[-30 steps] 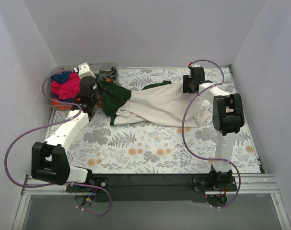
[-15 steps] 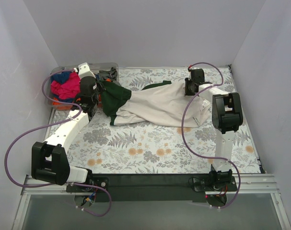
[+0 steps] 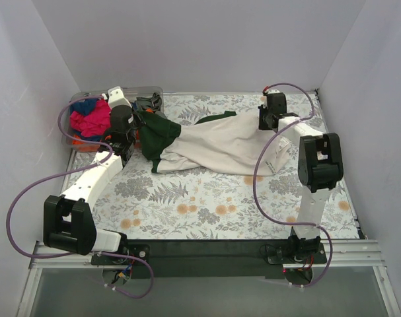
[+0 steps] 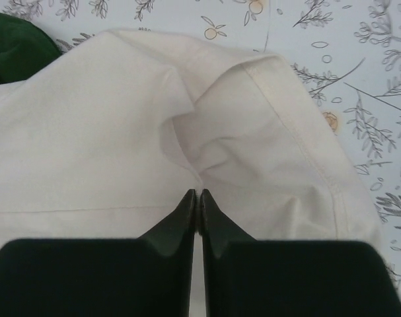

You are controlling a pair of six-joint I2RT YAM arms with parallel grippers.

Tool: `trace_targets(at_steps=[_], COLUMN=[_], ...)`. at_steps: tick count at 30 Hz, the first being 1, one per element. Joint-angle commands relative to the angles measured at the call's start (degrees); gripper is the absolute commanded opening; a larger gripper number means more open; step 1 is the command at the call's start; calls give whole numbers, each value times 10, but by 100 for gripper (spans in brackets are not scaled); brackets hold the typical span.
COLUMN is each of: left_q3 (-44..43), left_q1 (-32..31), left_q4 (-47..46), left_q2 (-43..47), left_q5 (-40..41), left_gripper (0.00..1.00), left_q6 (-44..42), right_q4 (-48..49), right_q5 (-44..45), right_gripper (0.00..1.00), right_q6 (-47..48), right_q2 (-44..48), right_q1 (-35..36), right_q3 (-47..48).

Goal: Fold and stack the t-shirts
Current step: Flatten the tshirt out

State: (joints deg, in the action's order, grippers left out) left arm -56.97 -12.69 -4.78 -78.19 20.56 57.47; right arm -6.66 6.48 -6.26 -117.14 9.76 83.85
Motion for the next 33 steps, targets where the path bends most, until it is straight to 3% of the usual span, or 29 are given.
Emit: trace_targets(at_steps=[1, 10, 19, 24, 33], left_q3=[5, 26, 11, -27, -161], left_q1=[4, 6, 5, 5, 6], left_q4=[-8, -36, -53, -59, -60], left_q2=[15, 52, 116, 144, 187], left_q5=[9, 25, 25, -50, -174], left_gripper=[0, 0, 0, 0, 0], left_q6=[-2, -1, -19, -25, -17], right_q4=[17, 37, 46, 36, -9], right_q5=[27, 69, 115, 155, 156], right_gripper=[1, 1, 1, 1, 1], right_q6=[-3, -3, 14, 53, 110], right_q2=[101, 307, 515, 592, 631], right_q1=[-2, -2, -2, -3, -3], right_q3=[-31, -146, -185, -141, 1])
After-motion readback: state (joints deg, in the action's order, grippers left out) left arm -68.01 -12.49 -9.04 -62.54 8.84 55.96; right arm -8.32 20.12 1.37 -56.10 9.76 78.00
